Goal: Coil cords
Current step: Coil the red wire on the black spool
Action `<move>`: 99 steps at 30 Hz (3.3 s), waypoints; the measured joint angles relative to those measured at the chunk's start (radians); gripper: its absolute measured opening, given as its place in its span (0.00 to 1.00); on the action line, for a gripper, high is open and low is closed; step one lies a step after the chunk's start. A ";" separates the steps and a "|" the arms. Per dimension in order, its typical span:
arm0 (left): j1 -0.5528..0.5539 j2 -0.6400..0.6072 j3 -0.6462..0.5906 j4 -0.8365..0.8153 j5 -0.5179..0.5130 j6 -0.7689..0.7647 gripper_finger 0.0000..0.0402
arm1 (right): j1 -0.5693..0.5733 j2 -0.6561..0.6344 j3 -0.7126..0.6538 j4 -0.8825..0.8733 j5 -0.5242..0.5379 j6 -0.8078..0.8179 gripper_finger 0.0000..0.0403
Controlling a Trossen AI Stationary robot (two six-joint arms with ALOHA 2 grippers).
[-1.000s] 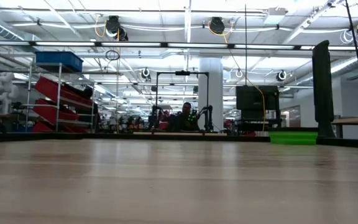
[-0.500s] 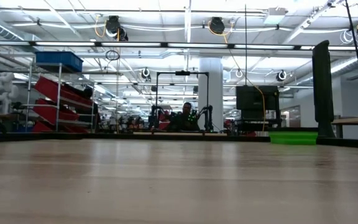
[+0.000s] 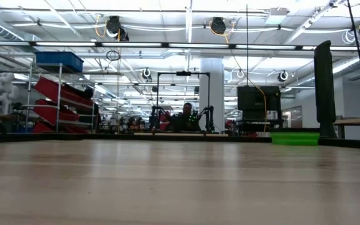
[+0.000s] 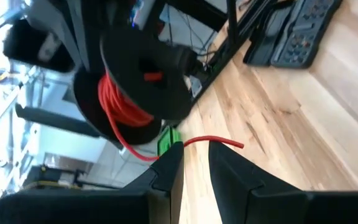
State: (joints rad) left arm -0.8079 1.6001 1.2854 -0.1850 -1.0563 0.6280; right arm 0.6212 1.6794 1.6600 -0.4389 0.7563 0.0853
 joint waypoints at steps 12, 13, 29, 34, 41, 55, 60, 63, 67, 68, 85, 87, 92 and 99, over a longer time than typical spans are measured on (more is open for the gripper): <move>0.062 0.000 0.000 -0.038 0.006 -0.097 0.20 | 0.000 0.014 -0.010 0.008 0.001 0.005 0.00; 0.066 0.000 0.000 -0.039 0.011 -0.101 0.20 | -0.001 0.020 -0.013 0.009 0.001 0.005 0.00; 0.100 0.001 -0.001 -0.293 0.278 -0.427 0.20 | -0.027 0.085 -0.014 -0.001 0.068 -0.014 0.00; 0.102 0.001 -0.001 -0.312 0.297 -0.440 0.20 | -0.027 0.084 -0.014 -0.006 0.067 -0.011 0.00; 0.101 0.001 -0.001 -0.314 0.385 -0.444 0.20 | -0.027 0.100 -0.014 -0.099 0.128 0.045 0.00; 0.056 -0.003 -0.001 -0.337 0.747 -0.540 0.20 | -0.041 0.233 -0.015 -0.150 0.266 0.074 0.00; 0.017 -0.042 -0.001 -0.394 0.745 -0.592 0.20 | -0.059 0.296 -0.015 -0.171 0.268 0.087 0.00; -0.004 -0.082 -0.001 -0.415 0.733 -0.646 0.20 | -0.070 0.340 -0.015 -0.174 0.279 0.087 0.00; -0.029 -0.128 0.000 -0.416 0.688 -0.676 0.20 | -0.078 0.398 -0.015 -0.173 0.373 0.062 0.00; -0.038 -0.137 0.000 -0.418 0.673 -0.676 0.20 | -0.079 0.412 -0.015 -0.170 0.398 0.046 0.00; -0.083 -0.157 0.000 -0.417 0.601 -0.676 0.20 | -0.079 0.581 -0.015 -0.107 0.470 -0.271 0.00; -0.083 -0.157 0.000 -0.417 0.600 -0.676 0.20 | -0.081 0.595 -0.015 -0.103 0.470 -0.295 0.00; -0.083 -0.157 0.000 -0.417 0.600 -0.676 0.20 | -0.103 0.612 -0.015 -0.105 0.405 -0.319 0.00; -0.083 -0.157 0.000 -0.417 0.600 -0.677 0.20 | -0.131 0.612 -0.015 -0.102 0.326 -0.305 0.00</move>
State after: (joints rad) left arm -0.8909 1.4429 1.2850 -0.6018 -0.4561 -0.0487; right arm 0.4902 2.2910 1.6451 -0.5412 1.0827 -0.2193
